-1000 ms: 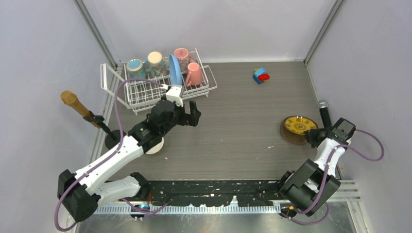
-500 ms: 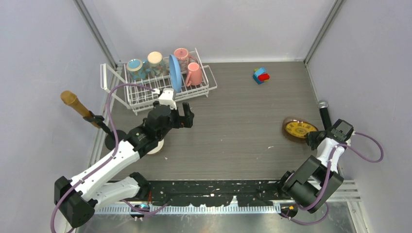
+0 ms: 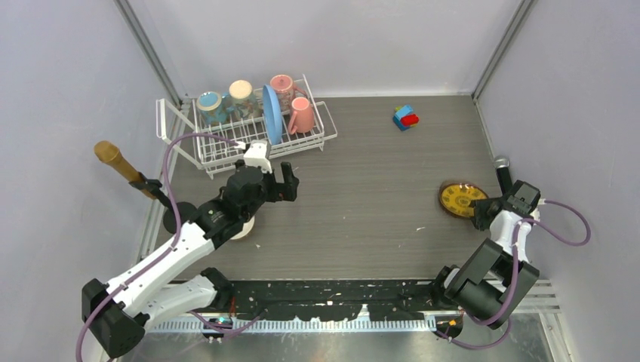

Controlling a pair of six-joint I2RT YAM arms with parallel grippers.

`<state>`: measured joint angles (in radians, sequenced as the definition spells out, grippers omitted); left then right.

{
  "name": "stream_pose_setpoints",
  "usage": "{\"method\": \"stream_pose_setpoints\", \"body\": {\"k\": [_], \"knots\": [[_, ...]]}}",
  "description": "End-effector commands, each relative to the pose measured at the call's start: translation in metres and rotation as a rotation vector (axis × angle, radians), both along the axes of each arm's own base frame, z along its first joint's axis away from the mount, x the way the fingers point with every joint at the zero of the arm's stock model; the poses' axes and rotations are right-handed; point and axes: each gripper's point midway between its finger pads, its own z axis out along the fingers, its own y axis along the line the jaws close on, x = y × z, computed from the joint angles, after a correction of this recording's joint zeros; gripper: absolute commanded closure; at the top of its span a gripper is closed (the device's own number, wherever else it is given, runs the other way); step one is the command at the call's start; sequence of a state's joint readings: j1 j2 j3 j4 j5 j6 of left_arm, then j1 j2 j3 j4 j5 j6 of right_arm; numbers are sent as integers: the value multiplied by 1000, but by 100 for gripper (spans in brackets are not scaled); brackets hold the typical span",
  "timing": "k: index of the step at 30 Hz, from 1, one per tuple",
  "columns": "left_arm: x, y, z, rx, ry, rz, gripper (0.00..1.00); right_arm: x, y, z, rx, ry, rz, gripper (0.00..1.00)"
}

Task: Unload the mixed dishes from the dish rack
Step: Place the plate at the center of the board.

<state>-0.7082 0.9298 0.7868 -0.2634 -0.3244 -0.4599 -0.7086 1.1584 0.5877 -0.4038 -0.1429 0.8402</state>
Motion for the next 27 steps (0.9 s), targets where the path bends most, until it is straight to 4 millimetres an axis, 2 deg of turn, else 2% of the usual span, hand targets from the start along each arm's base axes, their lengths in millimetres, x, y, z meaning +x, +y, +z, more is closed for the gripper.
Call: {"method": "stream_pose_setpoints", "body": {"k": [1, 6, 9, 10, 11, 13, 18, 19, 20, 21, 22, 23, 24, 27], "knots": [[1, 6, 9, -7, -36, 21, 0, -1, -11, 13, -73, -4, -31, 53], [0, 8, 10, -12, -38, 29, 0, -6, -14, 22, -114, 6, -49, 36], [-1, 10, 12, -14, -42, 35, 0, -10, -19, 26, -160, 19, -74, 13], [-1, 10, 12, -13, -41, 35, 0, -12, -22, 29, -183, 24, -86, 11], [-1, 10, 11, -12, -40, 36, 0, -14, -22, 30, -190, 31, -91, 4], [-1, 13, 12, -15, -38, 53, 0, -19, -24, 34, -215, 51, -104, 1], [3, 20, 10, -4, -2, 121, 1, -29, -32, 52, -316, 100, -136, 0], [4, 20, 10, 1, 8, 128, 1, -28, -25, 52, -330, 117, -107, 0], [6, 20, 9, 8, 18, 135, 1, -30, -29, 60, -377, 137, -120, 0], [7, 21, 8, 17, 26, 145, 1, -27, -20, 62, -404, 160, -75, 0], [10, 22, 7, 25, 32, 156, 1, -31, -28, 73, -482, 192, -103, 0], [12, 24, 7, 30, 37, 173, 1, -27, -17, 76, -520, 214, -52, 0], [14, 26, 8, 30, 41, 190, 1, -29, -24, 90, -602, 239, -77, 0], [25, 33, 14, 34, 38, 226, 1, -17, -11, 117, -768, 259, -22, 0]]}}
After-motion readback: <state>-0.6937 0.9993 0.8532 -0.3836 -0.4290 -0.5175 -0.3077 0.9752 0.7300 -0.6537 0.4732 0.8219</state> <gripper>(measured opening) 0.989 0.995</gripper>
